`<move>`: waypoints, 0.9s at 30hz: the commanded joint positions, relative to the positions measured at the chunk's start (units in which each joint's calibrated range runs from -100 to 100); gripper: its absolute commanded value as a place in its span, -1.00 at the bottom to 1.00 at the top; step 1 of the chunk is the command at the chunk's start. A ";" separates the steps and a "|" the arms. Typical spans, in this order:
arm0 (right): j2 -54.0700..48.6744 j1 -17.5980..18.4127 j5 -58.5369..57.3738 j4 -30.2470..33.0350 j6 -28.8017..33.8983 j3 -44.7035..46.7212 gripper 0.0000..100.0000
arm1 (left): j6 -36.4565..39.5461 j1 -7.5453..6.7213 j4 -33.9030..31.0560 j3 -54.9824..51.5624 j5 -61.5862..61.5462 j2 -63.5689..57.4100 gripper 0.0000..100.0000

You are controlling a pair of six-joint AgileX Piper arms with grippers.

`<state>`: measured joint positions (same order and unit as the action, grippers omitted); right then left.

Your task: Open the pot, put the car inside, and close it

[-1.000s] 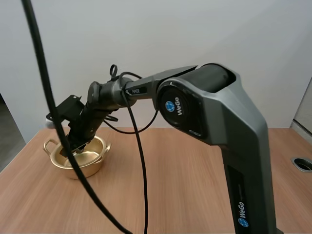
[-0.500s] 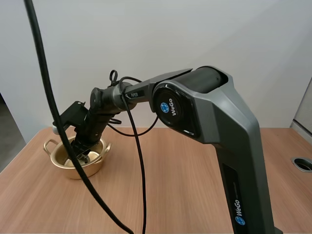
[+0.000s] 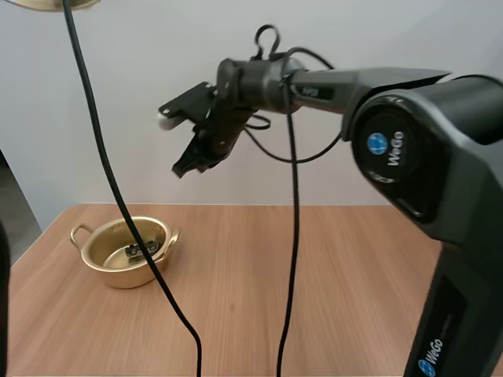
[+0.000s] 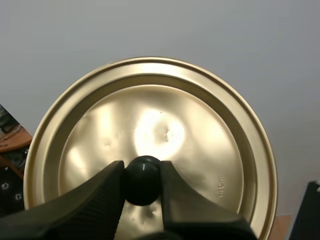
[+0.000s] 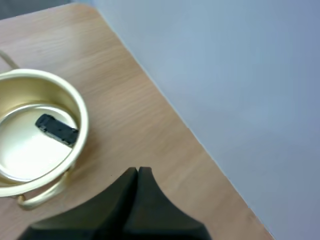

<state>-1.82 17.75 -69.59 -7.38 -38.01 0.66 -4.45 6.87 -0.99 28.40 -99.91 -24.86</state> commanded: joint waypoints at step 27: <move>-27.49 -13.21 -11.71 -0.39 -0.05 0.01 -1.00 | -0.88 0.02 1.94 -77.67 36.64 8.58 -1.00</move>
<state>-28.98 4.58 -80.96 -7.85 -38.11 0.66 -5.37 6.87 1.04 -25.84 -62.95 -17.65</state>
